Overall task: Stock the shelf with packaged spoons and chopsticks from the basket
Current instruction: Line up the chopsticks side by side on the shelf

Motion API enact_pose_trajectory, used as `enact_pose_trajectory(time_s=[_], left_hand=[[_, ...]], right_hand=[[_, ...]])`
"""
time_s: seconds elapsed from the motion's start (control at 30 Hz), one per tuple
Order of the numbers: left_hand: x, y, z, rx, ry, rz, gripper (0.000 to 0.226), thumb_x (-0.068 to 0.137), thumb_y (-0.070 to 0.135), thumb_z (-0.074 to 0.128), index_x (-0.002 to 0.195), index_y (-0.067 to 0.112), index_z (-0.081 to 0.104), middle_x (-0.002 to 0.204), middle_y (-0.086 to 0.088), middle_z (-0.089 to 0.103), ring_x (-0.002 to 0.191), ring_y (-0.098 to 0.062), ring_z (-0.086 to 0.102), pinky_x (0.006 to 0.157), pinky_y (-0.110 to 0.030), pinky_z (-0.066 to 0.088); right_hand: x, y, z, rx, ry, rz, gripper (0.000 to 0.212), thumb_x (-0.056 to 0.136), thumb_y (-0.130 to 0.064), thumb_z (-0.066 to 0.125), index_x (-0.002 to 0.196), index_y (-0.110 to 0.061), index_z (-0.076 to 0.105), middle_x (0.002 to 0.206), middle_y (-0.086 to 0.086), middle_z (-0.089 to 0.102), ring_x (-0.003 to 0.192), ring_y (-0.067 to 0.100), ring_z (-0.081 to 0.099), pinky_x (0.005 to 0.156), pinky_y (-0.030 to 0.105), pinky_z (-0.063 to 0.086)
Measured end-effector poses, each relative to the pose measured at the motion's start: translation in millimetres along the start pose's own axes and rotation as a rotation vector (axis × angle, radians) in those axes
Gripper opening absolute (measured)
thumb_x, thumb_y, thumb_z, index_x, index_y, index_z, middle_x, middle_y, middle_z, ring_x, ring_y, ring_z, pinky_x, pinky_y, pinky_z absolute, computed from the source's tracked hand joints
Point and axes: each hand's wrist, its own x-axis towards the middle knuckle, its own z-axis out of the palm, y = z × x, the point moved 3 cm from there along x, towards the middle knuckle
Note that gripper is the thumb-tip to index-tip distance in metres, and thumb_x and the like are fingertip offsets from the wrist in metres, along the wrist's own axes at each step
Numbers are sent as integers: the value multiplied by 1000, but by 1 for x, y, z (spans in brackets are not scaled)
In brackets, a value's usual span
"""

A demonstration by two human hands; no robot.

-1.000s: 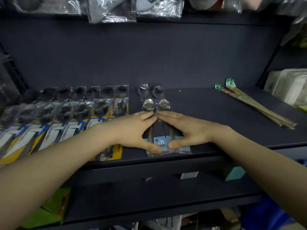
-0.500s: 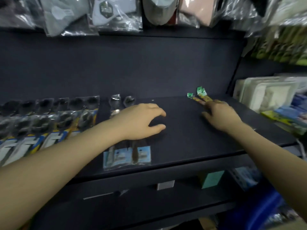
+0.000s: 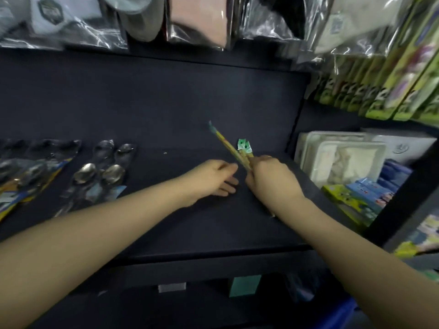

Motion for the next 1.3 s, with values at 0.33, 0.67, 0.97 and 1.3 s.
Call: enact_pose_trajectory(time_s=[0.33, 0.67, 0.97, 1.3], left_hand=[[28, -20, 7, -445, 212, -131, 11, 92, 5, 50, 83, 3, 56, 76, -11, 64, 55, -11, 66, 54, -18, 57], [50, -1, 5, 521, 436, -88, 21, 86, 23, 60, 75, 9, 50, 68, -5, 54, 54, -15, 52, 44, -26, 41], [71, 7, 31, 1079, 337, -149, 37, 96, 19, 37, 130, 5, 38, 118, -17, 54, 102, -32, 56, 67, -36, 41], [32, -18, 1, 1067, -225, 101, 73, 89, 54, 39, 148, 22, 11, 158, 7, 2, 145, -11, 7, 119, -28, 11]], right_hand=[[-2, 24, 18, 342, -112, -110, 29, 94, -31, 49, 110, -11, 61, 113, 12, 57, 103, 32, 57, 81, 40, 51], [8, 33, 27, 247, -234, 57, 23, 89, -14, 52, 108, -1, 54, 111, 16, 55, 99, 35, 57, 67, 32, 40], [13, 42, 23, 301, -274, 124, 11, 86, -12, 56, 82, -1, 53, 88, 11, 48, 80, 31, 54, 56, 28, 39], [0, 32, 30, 178, -190, -28, 27, 93, -24, 50, 108, -5, 60, 116, 13, 53, 105, 33, 55, 77, 38, 49]])
